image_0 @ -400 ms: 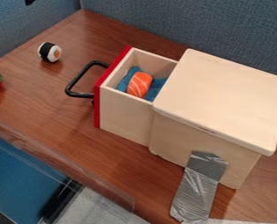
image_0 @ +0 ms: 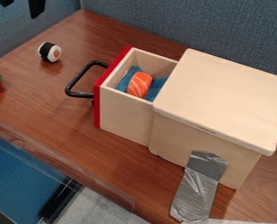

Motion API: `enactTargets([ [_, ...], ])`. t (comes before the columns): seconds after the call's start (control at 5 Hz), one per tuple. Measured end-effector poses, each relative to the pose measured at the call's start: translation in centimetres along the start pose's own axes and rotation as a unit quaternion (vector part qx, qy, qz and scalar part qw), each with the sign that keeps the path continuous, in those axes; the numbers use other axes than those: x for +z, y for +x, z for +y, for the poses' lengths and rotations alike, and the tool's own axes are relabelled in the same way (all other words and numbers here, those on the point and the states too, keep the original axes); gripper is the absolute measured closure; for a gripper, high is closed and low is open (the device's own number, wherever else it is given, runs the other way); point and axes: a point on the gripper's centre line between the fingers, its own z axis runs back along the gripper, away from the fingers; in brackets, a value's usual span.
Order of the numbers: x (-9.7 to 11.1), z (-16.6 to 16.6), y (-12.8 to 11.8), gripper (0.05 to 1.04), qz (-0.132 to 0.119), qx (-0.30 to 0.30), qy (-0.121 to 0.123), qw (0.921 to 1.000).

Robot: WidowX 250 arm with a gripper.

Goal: Close the drawer

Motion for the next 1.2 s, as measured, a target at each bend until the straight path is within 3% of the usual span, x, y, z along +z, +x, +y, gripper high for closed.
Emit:
enactTargets([
  [0.2, -1.0, 2.2, -0.5, 0.082, -0.044, -0.090, -0.036, 0.9944],
  [0.4, -1.9, 3.8, -0.5, 0.082, -0.108, -0.195, -0.081, 0.9716],
  [0.6, -2.8, 5.4, -0.5, 0.082, -0.144, -0.303, -0.111, 0.9356],
  [0.8, -3.6, 5.2, -0.5, 0.082, -0.181, -0.401, -0.093, 0.8929],
  [1.0, -5.9, 3.9, -1.9, 0.082, -0.191, -0.478, -0.083, 0.8534],
  [1.2, -6.6, 1.9, -3.2, 0.082, -0.194, -0.545, -0.070, 0.8131],
])
